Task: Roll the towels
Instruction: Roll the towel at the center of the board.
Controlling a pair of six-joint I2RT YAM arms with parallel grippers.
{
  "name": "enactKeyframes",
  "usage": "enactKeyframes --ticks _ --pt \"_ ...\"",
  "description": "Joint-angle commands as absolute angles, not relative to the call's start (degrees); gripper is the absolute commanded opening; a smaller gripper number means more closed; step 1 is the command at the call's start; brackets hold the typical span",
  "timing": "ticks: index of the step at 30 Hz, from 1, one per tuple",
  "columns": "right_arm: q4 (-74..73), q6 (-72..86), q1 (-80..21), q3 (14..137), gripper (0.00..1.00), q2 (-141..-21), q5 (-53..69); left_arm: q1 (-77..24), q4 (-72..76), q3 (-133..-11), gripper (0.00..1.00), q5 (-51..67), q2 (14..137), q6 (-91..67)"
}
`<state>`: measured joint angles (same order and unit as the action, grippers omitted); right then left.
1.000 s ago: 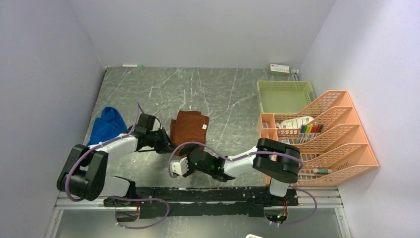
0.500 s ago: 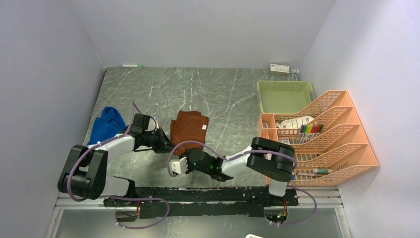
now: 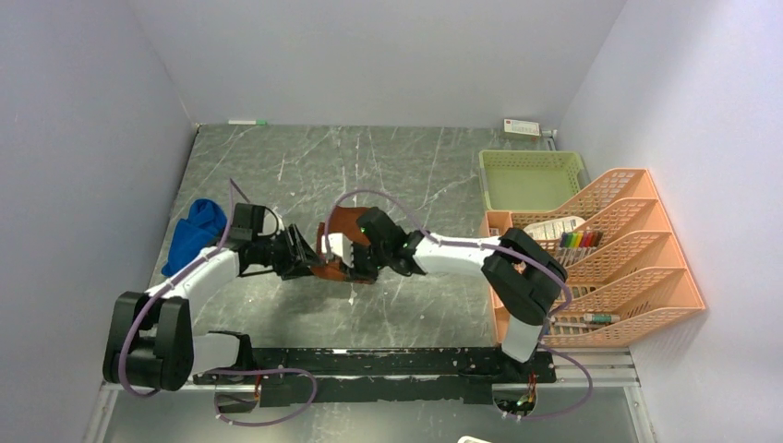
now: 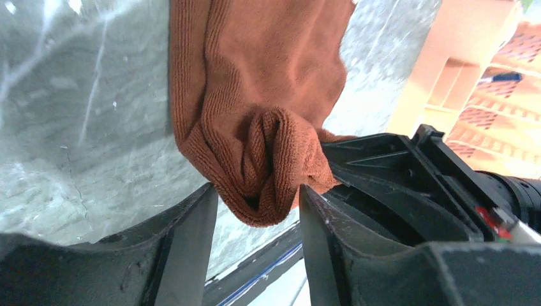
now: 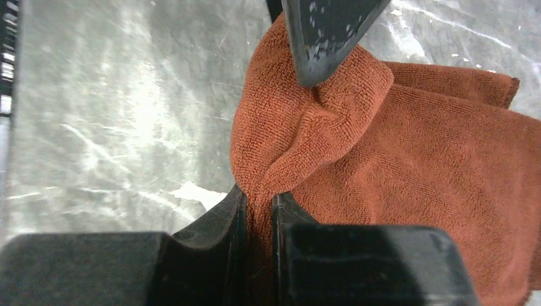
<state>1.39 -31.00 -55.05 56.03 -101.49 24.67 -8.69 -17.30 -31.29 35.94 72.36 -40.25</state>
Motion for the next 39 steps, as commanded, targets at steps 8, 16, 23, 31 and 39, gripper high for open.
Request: enactKeyframes --ticks 8,16,23,31,39 --pt "-11.8 -13.0 -45.8 64.2 0.02 -107.0 57.0 -6.6 -26.6 -35.9 0.61 33.4 65.3 -33.1" --pt "-13.1 -3.1 -42.5 69.7 0.06 -115.1 67.9 -7.4 -26.5 -34.2 0.61 34.0 61.0 -34.3" --pt "-8.5 3.7 -41.0 70.3 0.06 -120.0 70.9 -17.3 -22.5 -29.2 0.61 25.0 58.6 -41.3" --pt "-4.5 10.2 -39.1 69.7 0.06 -121.9 71.7 -19.5 -17.8 -25.7 0.61 19.7 60.2 -43.5" --pt "-9.1 6.2 -39.2 70.2 0.08 -122.3 72.6 -19.7 -6.0 -22.2 0.61 19.6 62.8 -47.4"
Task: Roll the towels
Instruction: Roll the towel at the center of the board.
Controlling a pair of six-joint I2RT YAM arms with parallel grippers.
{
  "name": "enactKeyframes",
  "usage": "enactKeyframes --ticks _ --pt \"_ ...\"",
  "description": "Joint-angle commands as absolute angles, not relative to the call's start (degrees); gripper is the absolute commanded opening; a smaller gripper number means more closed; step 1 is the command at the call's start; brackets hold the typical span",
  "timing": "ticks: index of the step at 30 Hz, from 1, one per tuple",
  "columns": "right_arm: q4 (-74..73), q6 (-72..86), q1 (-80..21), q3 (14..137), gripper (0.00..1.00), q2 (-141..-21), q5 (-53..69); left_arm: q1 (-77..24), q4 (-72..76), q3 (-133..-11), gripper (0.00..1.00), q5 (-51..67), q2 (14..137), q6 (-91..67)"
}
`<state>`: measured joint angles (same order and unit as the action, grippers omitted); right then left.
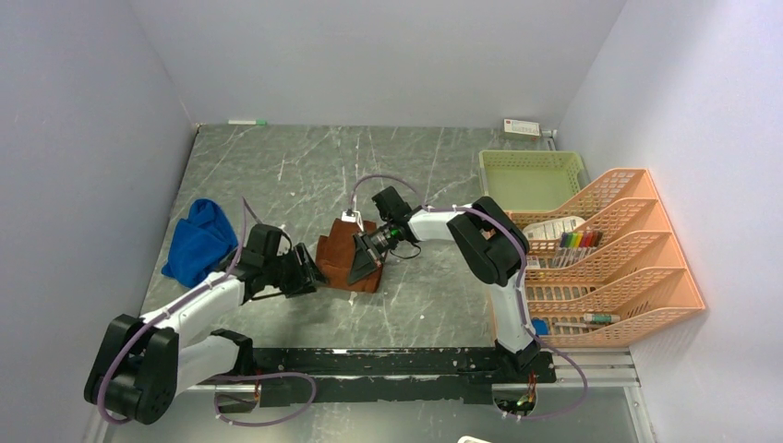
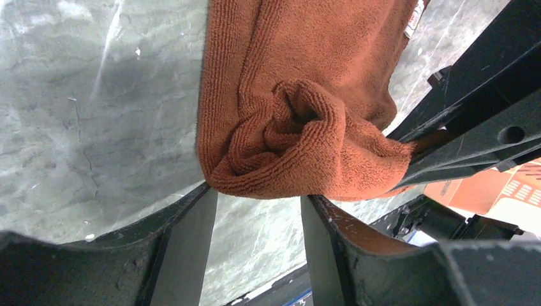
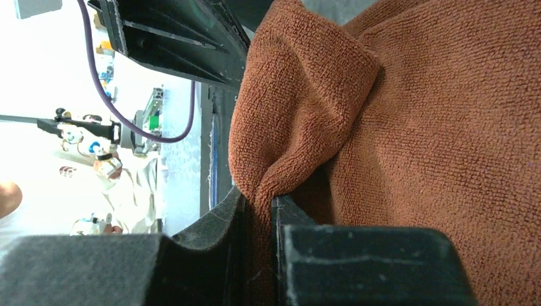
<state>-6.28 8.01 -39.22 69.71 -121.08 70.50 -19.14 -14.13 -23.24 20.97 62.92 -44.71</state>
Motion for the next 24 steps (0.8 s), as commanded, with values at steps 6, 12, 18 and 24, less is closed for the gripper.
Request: enactKeyframes --ticks 6,12,18,24 --pt "-9.0 6.1 -39.1 69.9 0.09 -123.2 72.1 -19.7 -1.9 -21.5 0.62 20.0 59.7 -50.1" --pt "-8.3 6.6 -39.1 69.9 0.09 -124.5 71.7 -19.7 -1.9 -21.4 0.63 19.5 55.0 -52.1" --pt "-10.2 5.3 -39.1 70.8 0.09 -125.3 71.2 -19.9 1.2 -20.1 0.63 21.1 58.8 -52.8" --pt "-9.8 5.9 -39.2 71.0 0.09 -125.3 71.3 -22.4 4.9 -20.3 0.63 21.9 64.9 -51.8"
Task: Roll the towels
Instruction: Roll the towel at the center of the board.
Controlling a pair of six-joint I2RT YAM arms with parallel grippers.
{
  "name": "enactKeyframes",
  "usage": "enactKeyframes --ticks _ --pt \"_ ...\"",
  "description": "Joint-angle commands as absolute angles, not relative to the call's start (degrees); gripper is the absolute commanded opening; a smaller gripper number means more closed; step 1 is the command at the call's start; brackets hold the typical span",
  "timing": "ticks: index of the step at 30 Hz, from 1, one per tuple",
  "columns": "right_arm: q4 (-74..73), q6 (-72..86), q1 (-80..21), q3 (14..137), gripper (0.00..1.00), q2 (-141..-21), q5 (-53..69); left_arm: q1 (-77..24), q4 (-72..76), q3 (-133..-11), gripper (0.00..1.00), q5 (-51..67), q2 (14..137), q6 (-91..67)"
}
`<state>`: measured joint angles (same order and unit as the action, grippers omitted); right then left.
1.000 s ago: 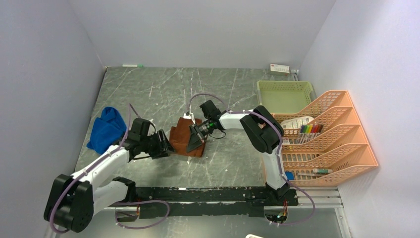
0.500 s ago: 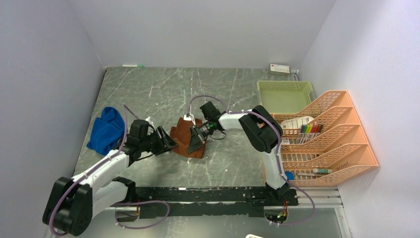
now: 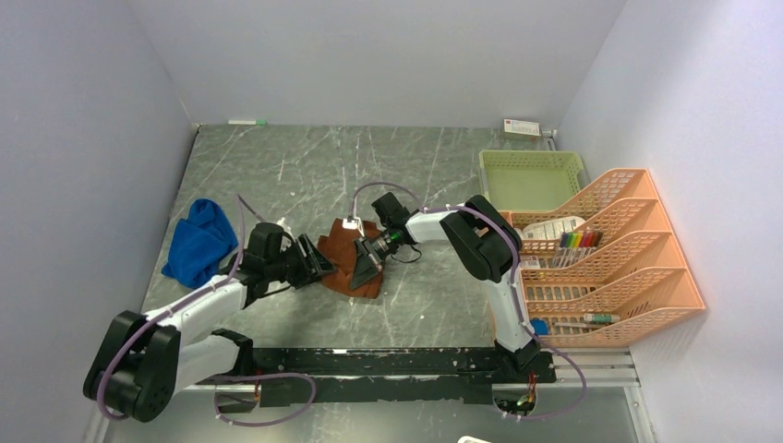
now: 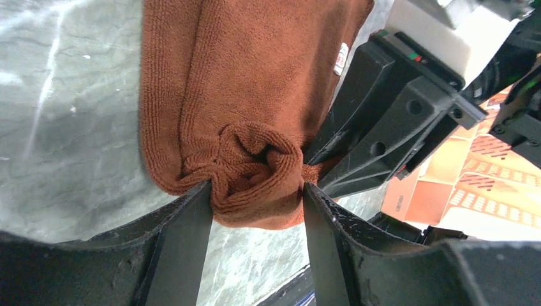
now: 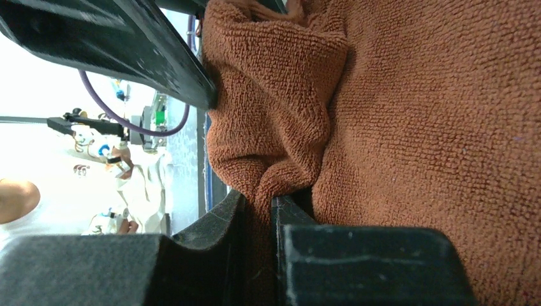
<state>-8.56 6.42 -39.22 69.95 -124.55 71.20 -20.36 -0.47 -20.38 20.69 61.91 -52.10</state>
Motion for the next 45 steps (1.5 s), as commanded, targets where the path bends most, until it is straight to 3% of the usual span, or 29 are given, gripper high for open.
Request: enactKeyframes --ticks 1,5,6,7,9,10,11,13,17,20,23,31,45 --pt "-10.0 6.0 -39.2 71.1 0.09 -125.3 71.2 -23.1 5.5 -20.4 0.63 21.9 65.9 -51.6" --pt "-11.3 5.4 -39.2 71.6 0.1 -125.5 71.0 -25.3 7.5 -20.8 0.61 21.3 68.4 -51.1" --pt "-11.6 5.4 -39.2 71.7 0.1 -125.5 70.9 -25.7 7.6 -20.9 0.56 21.1 68.9 -51.0" --pt "-11.8 5.3 -39.2 71.9 0.1 -125.4 70.7 -25.8 7.6 -20.8 0.46 21.0 69.1 -50.9" --pt "-13.2 4.7 -39.2 72.3 0.2 -124.7 69.4 -25.8 6.4 -20.8 0.1 20.3 68.7 -51.1" --pt "-14.3 3.5 -39.1 72.7 0.33 -123.9 67.6 -25.8 5.0 -20.9 0.07 19.6 68.2 -51.1" --pt "-15.3 2.5 -38.9 73.0 0.42 -122.4 65.0 -25.8 3.3 -21.1 0.07 19.0 67.6 -51.1" --pt "-15.3 1.5 -38.1 72.5 0.49 -118.0 57.1 -25.7 -2.4 -22.3 0.07 16.5 65.8 -50.1" --pt "-14.8 -4.0 -40.1 70.7 0.61 -104.7 26.9 -25.8 -11.7 -25.5 0.07 11.7 63.5 -49.0" --pt "-8.8 -16.5 -50.2 64.9 0.76 -95.1 4.3 -25.8 -16.2 -28.6 0.07 10.6 64.7 -48.4" --pt "-4.4 -26.1 -57.7 59.0 0.77 -90.2 -6.3 -25.7 -17.4 -29.9 0.07 10.8 66.6 -48.2" --pt "5.4 -34.7 -67.2 48.0 0.75 -87.2 -8.5 -25.4 -14.2 -29.7 0.07 14.5 71.0 -49.1" --pt "4.4 -30.0 -68.3 52.8 0.65 -96.1 4.5 -24.5 -13.9 -28.5 0.07 15.3 70.8 -49.1"
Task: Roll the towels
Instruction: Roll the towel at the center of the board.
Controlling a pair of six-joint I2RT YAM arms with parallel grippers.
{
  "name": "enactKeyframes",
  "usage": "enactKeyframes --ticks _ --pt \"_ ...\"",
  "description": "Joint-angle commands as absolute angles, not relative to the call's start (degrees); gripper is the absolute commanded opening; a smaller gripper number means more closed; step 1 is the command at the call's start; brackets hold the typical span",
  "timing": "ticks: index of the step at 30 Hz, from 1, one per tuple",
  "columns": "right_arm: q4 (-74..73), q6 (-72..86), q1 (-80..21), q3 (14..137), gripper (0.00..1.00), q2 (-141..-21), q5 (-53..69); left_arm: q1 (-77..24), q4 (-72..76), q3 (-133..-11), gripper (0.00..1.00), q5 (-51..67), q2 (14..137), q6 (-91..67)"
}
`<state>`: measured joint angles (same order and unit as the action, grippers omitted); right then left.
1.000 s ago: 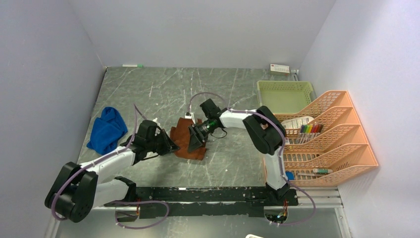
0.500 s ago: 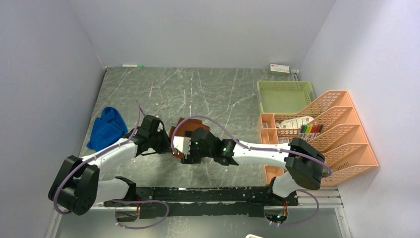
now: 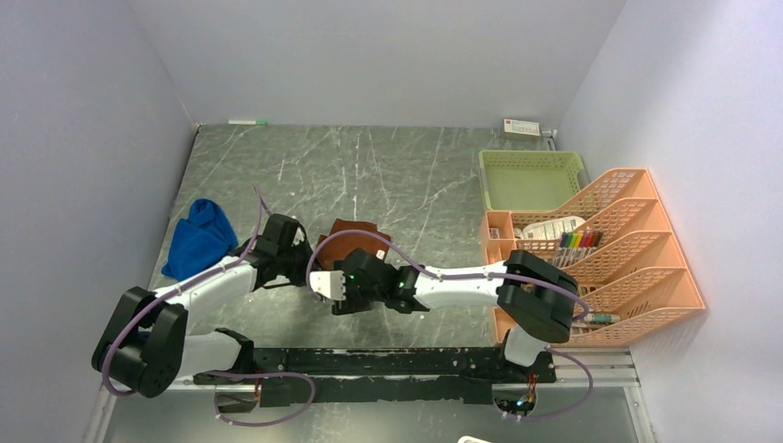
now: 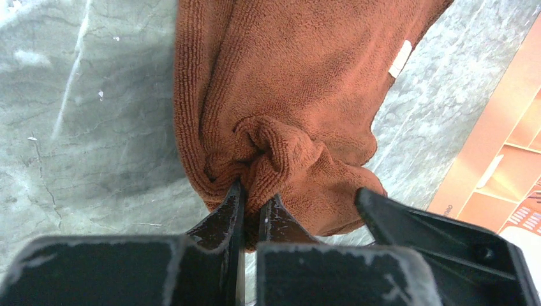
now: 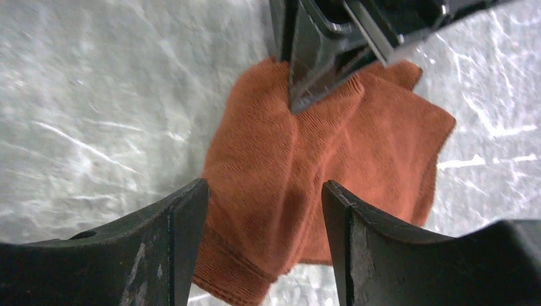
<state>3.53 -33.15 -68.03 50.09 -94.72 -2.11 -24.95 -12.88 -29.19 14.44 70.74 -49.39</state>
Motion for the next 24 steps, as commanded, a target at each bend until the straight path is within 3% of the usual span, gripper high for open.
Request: enactKeyframes --ticks 1,7,19,20,21,23,24 --pt "4.1 -29.1 -68.2 53.1 0.64 -96.6 5.6 -24.4 -13.9 -28.5 0.07 15.2 70.8 -49.1" --pt "4.6 -23.7 -68.3 54.3 0.64 -96.7 10.1 -23.9 -15.3 -29.3 0.07 13.3 70.7 -48.6" --pt "5.9 -22.2 -67.8 54.7 0.62 -103.8 -0.9 -23.1 -16.5 -29.7 0.07 13.9 69.5 -48.1" --pt "6.2 -21.8 -67.6 54.7 0.59 -104.2 -1.2 -23.0 -16.5 -29.6 0.07 14.0 69.3 -48.1" --pt "6.3 -21.6 -67.4 54.8 0.48 -104.5 -1.2 -23.0 -16.7 -29.6 0.07 14.1 69.1 -48.2" --pt "4.7 -20.7 -66.2 56.2 0.02 -105.7 0.5 -22.6 -16.9 -29.6 0.07 14.4 68.8 -48.0" --pt "3.0 -20.3 -65.3 56.9 0.0 -106.4 1.8 -22.4 -16.9 -29.6 0.07 14.8 68.6 -47.9"
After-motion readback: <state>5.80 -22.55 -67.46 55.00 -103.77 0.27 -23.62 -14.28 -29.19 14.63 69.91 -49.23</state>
